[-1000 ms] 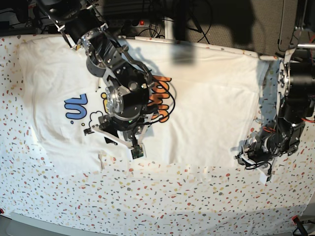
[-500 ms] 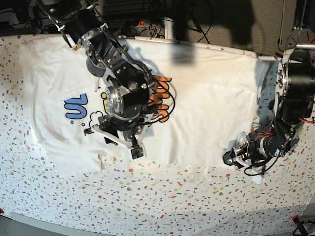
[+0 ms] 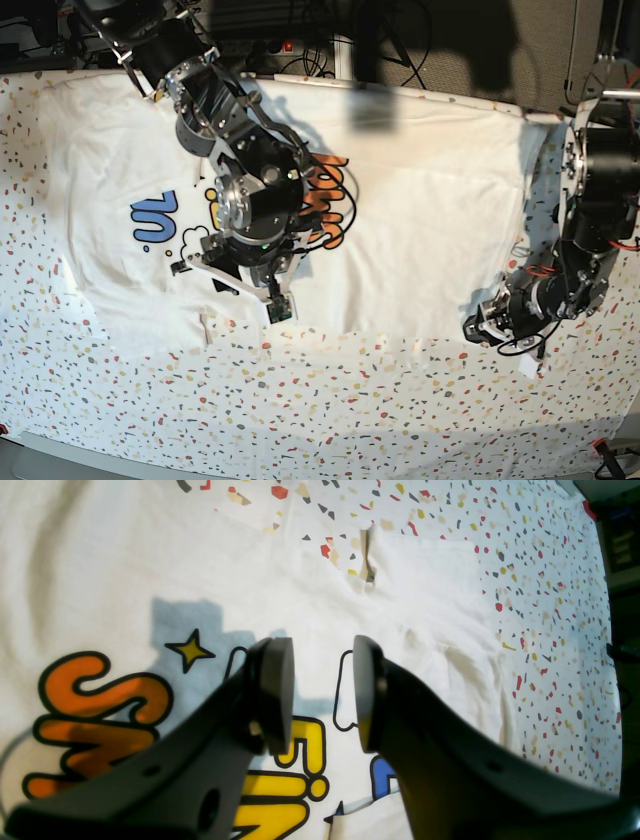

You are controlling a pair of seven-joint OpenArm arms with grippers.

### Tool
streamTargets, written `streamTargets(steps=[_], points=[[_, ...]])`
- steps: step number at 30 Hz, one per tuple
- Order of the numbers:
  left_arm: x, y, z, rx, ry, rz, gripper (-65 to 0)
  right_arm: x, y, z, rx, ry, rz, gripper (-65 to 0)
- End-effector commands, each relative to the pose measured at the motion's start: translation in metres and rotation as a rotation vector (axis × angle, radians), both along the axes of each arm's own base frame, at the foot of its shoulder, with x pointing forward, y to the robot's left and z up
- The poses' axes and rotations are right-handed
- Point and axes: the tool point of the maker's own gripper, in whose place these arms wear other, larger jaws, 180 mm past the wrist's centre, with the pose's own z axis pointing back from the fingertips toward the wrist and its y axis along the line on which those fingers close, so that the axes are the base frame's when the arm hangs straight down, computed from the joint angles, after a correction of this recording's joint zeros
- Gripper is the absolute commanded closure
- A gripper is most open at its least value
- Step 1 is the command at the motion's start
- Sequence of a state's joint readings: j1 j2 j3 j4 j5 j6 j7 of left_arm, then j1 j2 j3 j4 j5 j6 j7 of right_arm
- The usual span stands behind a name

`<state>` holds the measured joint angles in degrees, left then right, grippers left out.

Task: Fold the T-shirt properly
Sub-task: 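Grasp the shirt with both grippers near the hem and print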

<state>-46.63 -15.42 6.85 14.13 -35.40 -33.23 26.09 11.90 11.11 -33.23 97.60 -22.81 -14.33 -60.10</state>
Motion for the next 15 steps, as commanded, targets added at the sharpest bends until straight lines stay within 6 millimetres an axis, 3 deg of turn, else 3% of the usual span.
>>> streamTargets(steps=[1,12,15], points=[[0.0162,0.0034,0.0232,-0.007,-0.064,0.005,-21.7,0.0103,0.0004,0.02,0.0,-0.07,0.002,-20.4],[0.0225,0.0061,0.0298,-0.016,-0.109,0.032,-20.6,0.0103,0.0006,0.0201,0.0,-0.071,0.003,-20.4],[0.0229,0.0063,0.0302,-0.014,-0.111,0.032,-8.8,0.0103,0.0004,0.02,0.0,-0.07,0.002,-20.3]])
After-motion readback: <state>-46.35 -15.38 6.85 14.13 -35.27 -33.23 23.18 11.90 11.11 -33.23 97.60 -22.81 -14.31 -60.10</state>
